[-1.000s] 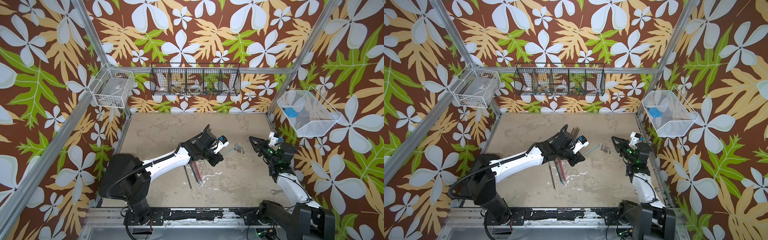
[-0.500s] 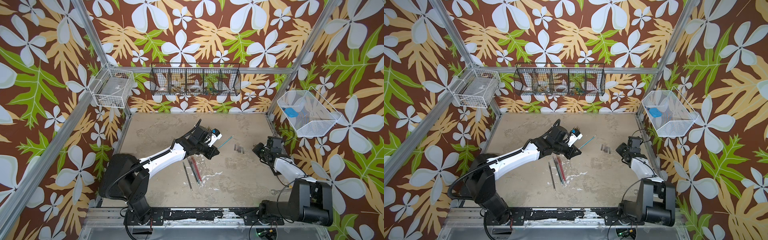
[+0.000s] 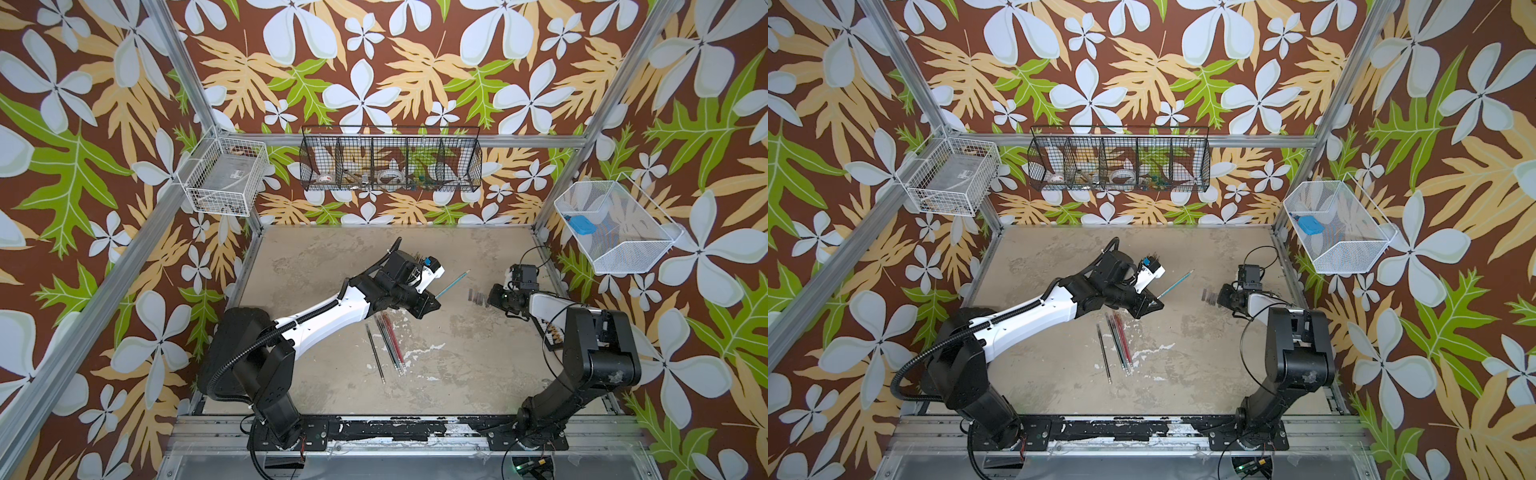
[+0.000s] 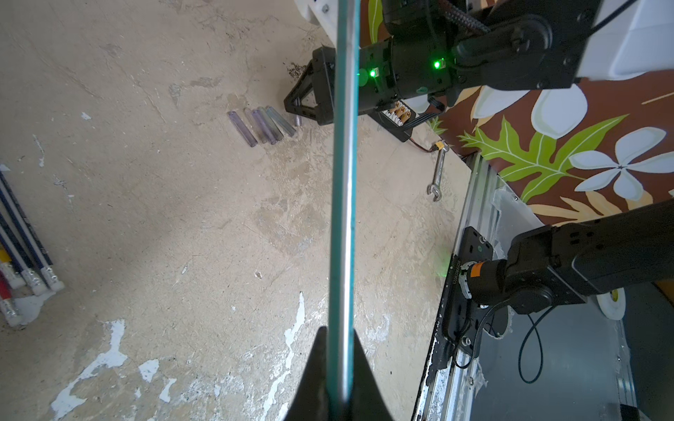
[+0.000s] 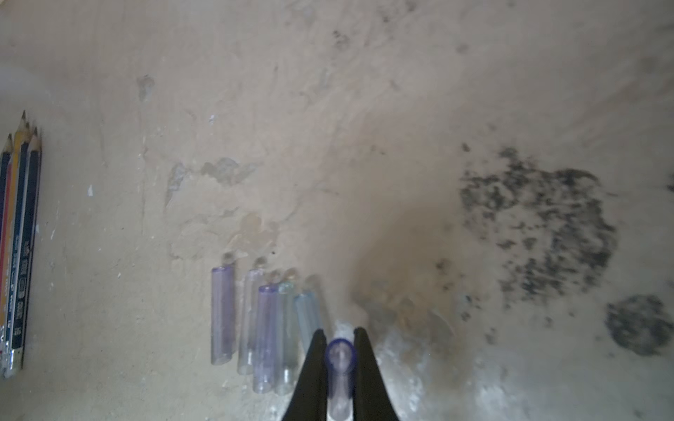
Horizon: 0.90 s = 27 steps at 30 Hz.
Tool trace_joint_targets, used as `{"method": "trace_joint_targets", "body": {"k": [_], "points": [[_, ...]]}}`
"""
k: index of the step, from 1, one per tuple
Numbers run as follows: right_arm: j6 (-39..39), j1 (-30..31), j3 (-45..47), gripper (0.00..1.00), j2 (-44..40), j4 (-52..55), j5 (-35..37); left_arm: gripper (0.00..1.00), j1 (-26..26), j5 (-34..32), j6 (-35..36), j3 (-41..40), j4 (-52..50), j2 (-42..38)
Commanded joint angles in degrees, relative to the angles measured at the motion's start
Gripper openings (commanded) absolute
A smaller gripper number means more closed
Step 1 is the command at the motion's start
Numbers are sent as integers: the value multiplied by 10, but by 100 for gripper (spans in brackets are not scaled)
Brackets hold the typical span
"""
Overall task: Remove the protective cover of the pencils
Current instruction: Place the protective sleeve at the center of the board.
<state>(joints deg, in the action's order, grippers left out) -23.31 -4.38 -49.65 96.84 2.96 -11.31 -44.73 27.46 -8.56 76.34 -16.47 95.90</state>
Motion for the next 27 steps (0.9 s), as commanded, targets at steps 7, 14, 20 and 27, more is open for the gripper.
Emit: {"method": "trace_joint_targets", "body": {"k": [7,14,20,27], "points": [[14,2,-5,10,9,-9,-6,0,1,5,3,2,4,2],[9,2,3,15,12,-18,-18,0,1,-1,6,3,1,2],[5,3,13,26,-3,-23,-15,0,1,-4,7,4,-1,4],[2,2,20,30,-22,-27,-22,0,7,-12,11,7,-6,13]]}}
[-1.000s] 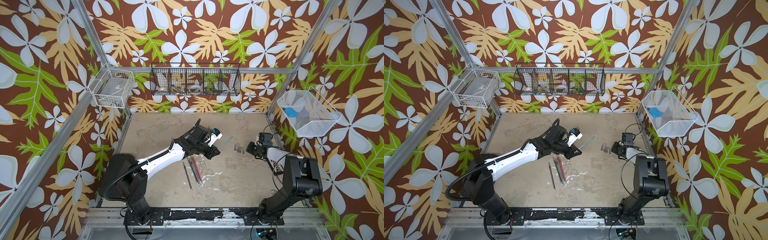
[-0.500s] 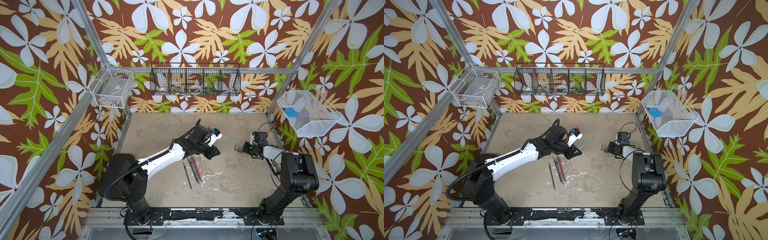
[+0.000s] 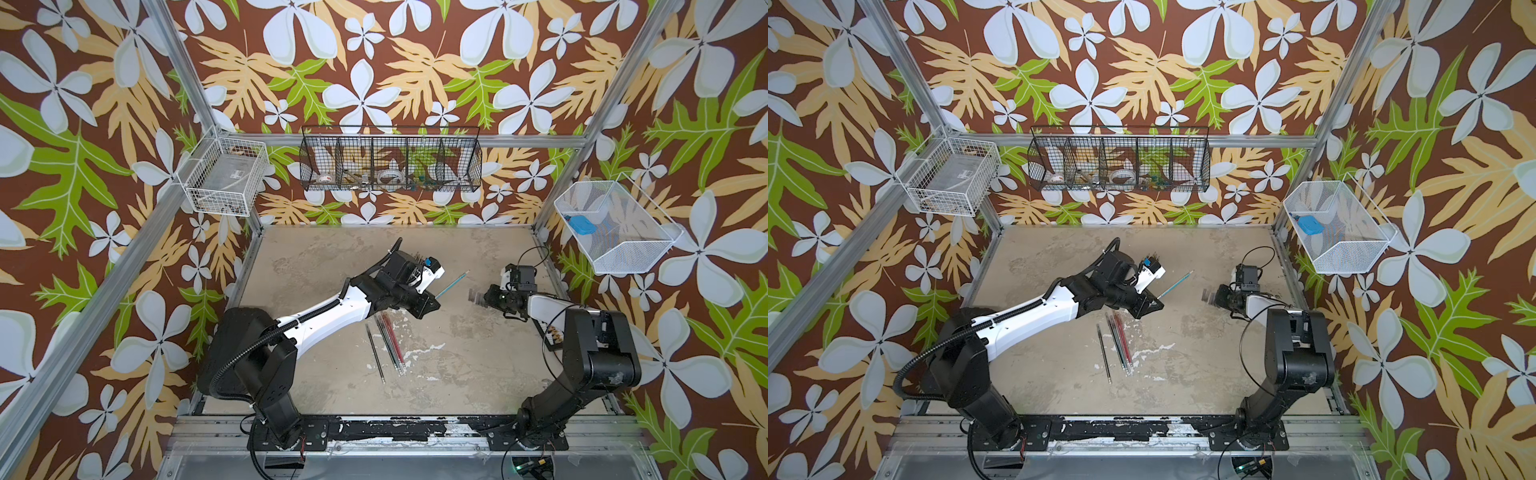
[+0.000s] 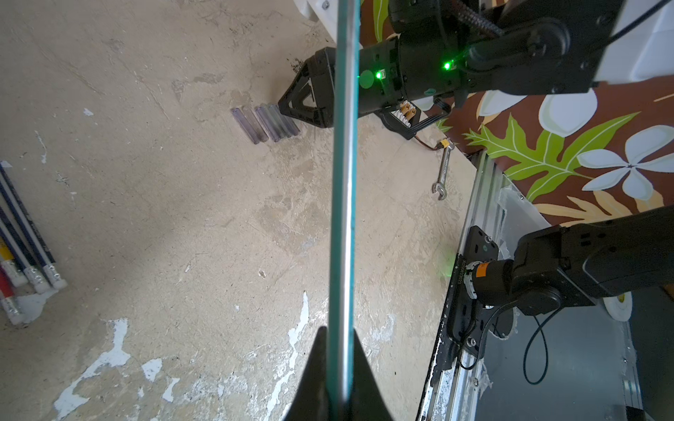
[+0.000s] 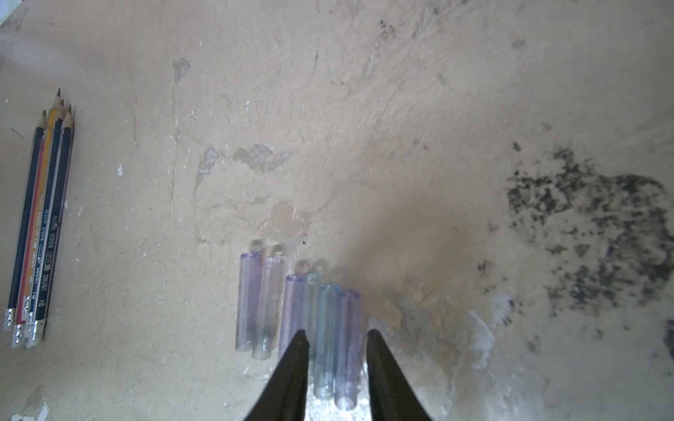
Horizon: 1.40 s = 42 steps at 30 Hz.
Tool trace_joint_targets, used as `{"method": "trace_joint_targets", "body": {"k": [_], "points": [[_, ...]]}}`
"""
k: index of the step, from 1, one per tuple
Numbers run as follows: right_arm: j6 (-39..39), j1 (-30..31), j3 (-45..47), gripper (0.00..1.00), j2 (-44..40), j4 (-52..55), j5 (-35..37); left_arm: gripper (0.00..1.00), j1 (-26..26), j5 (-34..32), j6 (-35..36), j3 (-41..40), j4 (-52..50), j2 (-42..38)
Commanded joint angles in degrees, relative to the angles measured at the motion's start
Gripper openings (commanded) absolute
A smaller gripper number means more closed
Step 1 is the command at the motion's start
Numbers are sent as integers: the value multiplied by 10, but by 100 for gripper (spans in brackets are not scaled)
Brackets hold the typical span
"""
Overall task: Remove the protective cover of the pencils
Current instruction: Place the protective sleeve at the center of the board, then place the pencil at the center of the board.
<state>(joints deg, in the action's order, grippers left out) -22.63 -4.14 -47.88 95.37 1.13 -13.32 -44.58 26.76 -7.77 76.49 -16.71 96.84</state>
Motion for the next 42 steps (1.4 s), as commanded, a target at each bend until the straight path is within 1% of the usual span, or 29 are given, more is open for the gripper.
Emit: {"method": "trace_joint_targets", "body": {"k": [1,5,8,10,12,16,18,20,22,25,29,32,35,36,38,40,42], "points": [[-6,0,5,30,-12,-10,-2,0,12,-2,2,5,-3,6],[-9,0,18,30,-46,-13,-9,0,54,22,-18,-4,17,13],[-18,0,43,29,-97,-25,-23,0,96,49,-39,-14,41,17],[-27,3,75,29,-144,-38,-48,0,125,66,-54,-22,60,21],[-28,15,113,29,-199,-43,-52,0,153,86,-69,-30,81,28],[-7,56,190,28,-321,-24,-29,0,219,133,-120,-44,140,56],[7,61,217,29,-387,-10,-36,0,248,155,-147,-48,170,74],[21,61,231,29,-449,13,-36,0,271,165,-164,-48,193,92],[21,62,241,29,-506,29,-27,0,285,155,-161,-39,190,111],[11,61,266,30,-559,8,-38,0,289,113,-122,-20,152,128],[5,61,265,30,-578,14,-43,0,289,64,-82,-5,126,153],[1,61,266,30,-579,16,-50,0,288,62,-53,54,72,201],[-2,61,267,30,-583,15,-51,0,285,51,-32,109,45,239],[-3,61,267,30,-584,15,-52,3,282,49,-22,132,31,256],[-3,61,267,30,-584,15,-52,4,270,26,4,189,-12,297],[-3,61,268,30,-582,15,-51,4,255,6,28,261,-77,348],[-4,61,268,30,-582,15,-47,3,246,-5,34,304,-112,380]]}}
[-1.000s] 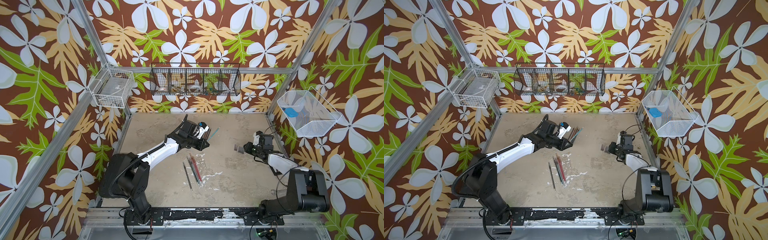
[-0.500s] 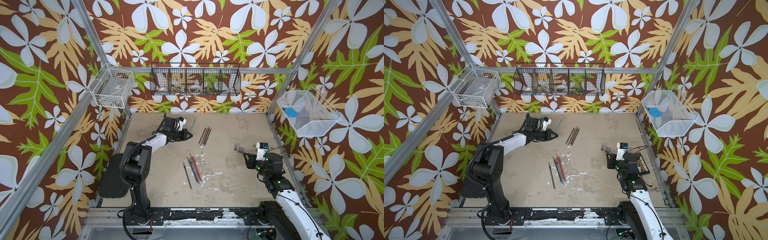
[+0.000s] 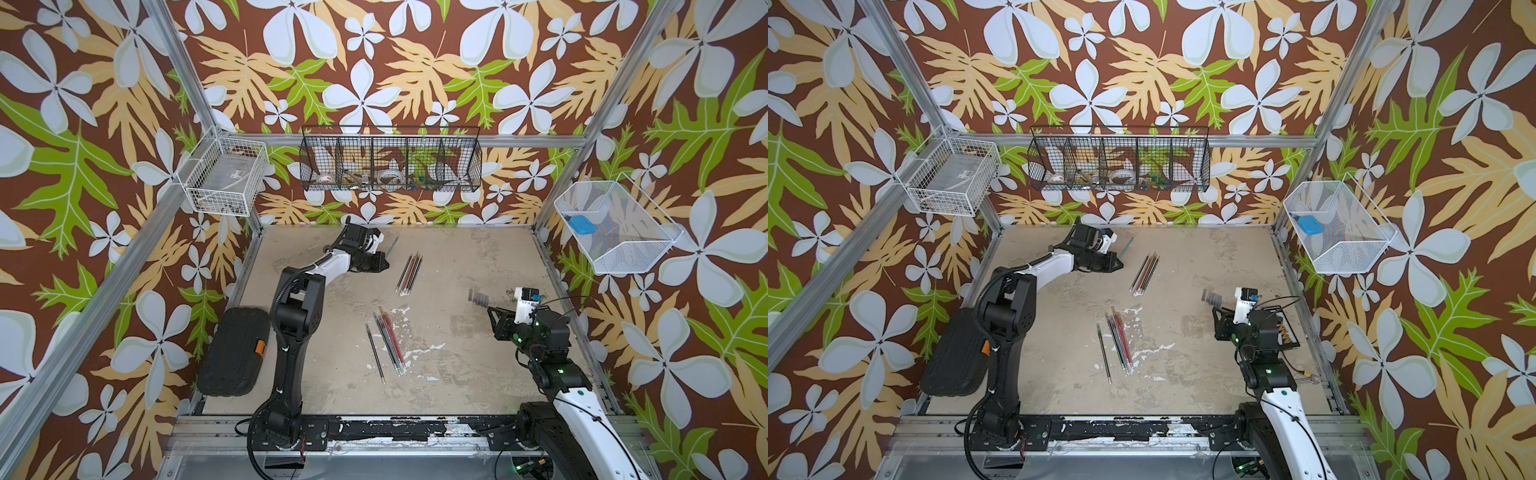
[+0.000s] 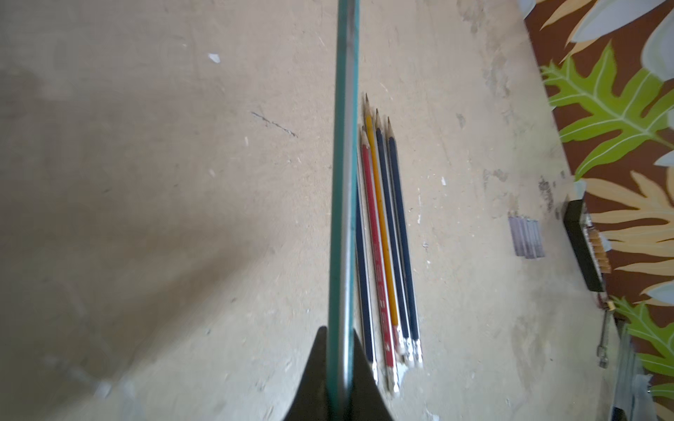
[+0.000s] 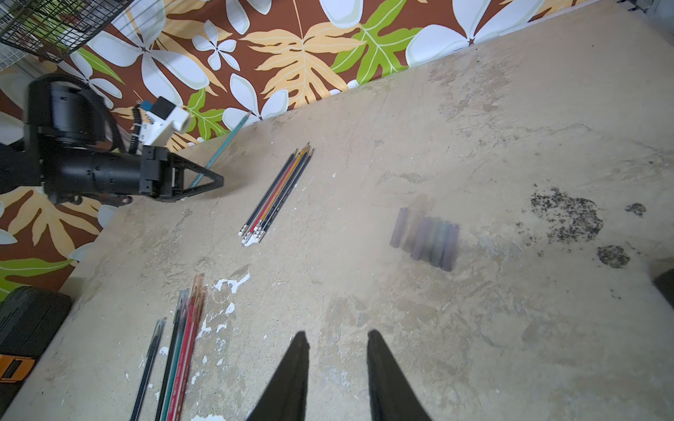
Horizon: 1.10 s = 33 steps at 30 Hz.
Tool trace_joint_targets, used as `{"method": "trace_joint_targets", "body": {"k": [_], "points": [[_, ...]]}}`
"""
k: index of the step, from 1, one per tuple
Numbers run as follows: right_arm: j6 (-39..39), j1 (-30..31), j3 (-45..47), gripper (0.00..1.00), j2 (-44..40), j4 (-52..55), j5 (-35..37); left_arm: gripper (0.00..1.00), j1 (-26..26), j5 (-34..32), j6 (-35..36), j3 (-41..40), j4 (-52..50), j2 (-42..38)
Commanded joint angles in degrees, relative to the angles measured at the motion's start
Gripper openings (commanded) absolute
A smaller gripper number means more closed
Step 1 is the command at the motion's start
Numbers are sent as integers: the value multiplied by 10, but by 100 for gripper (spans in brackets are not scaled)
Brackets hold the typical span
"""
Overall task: Remove the protective cover of the pencils
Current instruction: Place the pencil at the center of the board.
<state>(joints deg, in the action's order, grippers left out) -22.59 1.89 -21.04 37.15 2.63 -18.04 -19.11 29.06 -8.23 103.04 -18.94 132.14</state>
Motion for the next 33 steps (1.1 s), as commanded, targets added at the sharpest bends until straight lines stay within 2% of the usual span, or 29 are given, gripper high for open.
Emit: {"method": "trace_joint_targets", "body": {"k": [1,6,16,26,33], "points": [[-4,1,-1,30,1,1,3,3,-13,-34,34,46,-94,34],[-7,0,0,30,2,2,11,8,-15,-45,9,34,-83,36],[-8,0,3,30,-1,3,12,18,-19,-15,5,40,-76,43],[-9,0,6,30,-4,3,13,19,-29,-13,-5,50,-77,42],[-9,1,6,30,5,2,14,18,-31,77,-29,18,-46,-2]]}}
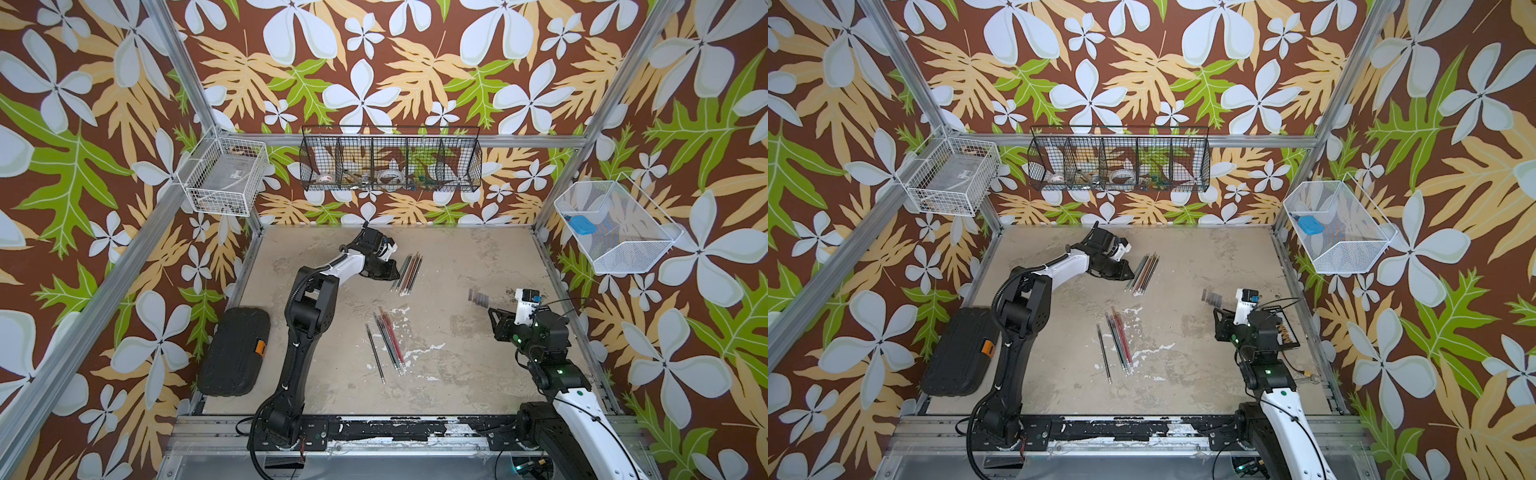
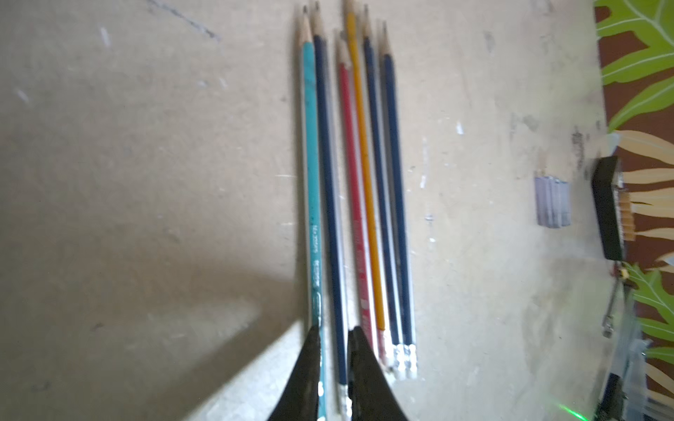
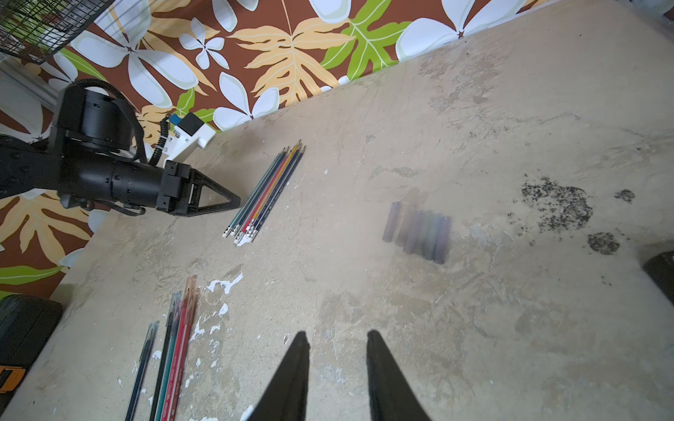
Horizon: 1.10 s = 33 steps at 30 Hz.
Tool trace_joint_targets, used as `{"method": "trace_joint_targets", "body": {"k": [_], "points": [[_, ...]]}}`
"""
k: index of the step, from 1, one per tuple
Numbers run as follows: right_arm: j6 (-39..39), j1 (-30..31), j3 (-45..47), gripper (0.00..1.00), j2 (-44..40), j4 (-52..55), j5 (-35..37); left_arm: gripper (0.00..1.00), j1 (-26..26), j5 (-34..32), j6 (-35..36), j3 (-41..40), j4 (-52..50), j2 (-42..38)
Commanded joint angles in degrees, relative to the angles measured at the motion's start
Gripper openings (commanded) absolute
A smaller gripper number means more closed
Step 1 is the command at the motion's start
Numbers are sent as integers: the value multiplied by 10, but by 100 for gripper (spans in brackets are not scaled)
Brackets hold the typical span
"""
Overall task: Remove the protective cover of the pencils
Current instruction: Place the pencil at the center of the board, then pick up the pencil from the center of the board.
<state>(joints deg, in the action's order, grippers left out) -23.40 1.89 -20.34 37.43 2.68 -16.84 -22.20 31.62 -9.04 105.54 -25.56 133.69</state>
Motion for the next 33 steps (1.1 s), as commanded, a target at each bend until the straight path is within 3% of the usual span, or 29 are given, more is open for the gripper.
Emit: {"method": "trace_joint_targets", "body": {"k": [1,7,13,17,24,30,33], "points": [[0,0,-1,30,5,0,1,18,0,55,-24,-14,25,-27],[5,0,4,30,24,-8,-19,19,-1,44,-50,-80,59,-123],[23,18,-5,28,94,-30,-65,19,-2,93,-133,-224,241,-274],[24,113,-23,27,156,-34,-2,18,-2,126,-172,-245,300,-328],[-41,318,-119,27,334,-86,110,18,0,103,-159,-283,337,-395],[-48,400,-324,23,561,-16,160,18,7,108,-168,-285,344,-402],[-58,418,-388,22,628,3,174,17,22,110,-173,-287,350,-411]]}}
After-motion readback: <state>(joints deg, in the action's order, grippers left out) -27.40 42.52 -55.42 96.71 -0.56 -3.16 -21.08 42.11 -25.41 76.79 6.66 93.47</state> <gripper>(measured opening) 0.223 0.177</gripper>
